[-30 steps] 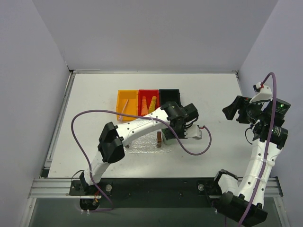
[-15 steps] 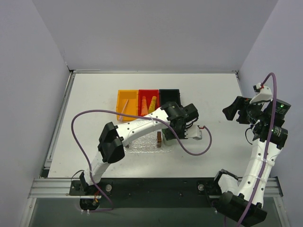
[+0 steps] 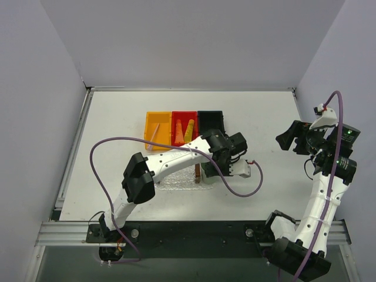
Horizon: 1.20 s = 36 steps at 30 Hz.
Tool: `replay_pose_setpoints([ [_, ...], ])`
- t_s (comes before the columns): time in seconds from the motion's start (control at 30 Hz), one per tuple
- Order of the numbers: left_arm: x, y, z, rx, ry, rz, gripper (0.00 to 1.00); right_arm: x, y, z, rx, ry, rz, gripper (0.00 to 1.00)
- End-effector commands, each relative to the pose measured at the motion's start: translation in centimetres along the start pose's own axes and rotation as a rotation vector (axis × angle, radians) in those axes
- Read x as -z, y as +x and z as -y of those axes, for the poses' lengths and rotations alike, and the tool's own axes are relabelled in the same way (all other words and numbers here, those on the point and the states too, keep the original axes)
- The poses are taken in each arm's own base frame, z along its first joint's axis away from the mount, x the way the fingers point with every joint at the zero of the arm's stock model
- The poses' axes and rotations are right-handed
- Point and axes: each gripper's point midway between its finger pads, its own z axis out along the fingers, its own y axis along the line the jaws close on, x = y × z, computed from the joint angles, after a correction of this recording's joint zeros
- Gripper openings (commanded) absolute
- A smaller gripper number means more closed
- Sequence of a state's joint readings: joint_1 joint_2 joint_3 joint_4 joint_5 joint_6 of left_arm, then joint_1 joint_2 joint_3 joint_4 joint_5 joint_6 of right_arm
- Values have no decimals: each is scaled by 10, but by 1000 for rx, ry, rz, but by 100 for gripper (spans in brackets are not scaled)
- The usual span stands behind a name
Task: Prepare toiletry sets of a toothbrush and toothpaste on the tray
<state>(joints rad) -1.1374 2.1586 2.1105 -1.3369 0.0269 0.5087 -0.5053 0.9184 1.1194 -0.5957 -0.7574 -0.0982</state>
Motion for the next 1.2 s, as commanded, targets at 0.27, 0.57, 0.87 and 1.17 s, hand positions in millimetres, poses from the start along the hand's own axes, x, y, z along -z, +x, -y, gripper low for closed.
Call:
replay_pose_setpoints([
  [0.27,3,5,3,-3,-2,-19,0,-1,1,-2,7,-29,9,73],
  [0.57,3,11,5,-1,-3,-29,0,-2,3,-2,-1,-38,4,73],
  [0.87,3,12,7,1,2,-29,0,-3,4,-2,-7,-41,0,73],
  [1.17,4,8,4,5,-15,-10,0,-4,4,-3,-12,-49,-1,73],
])
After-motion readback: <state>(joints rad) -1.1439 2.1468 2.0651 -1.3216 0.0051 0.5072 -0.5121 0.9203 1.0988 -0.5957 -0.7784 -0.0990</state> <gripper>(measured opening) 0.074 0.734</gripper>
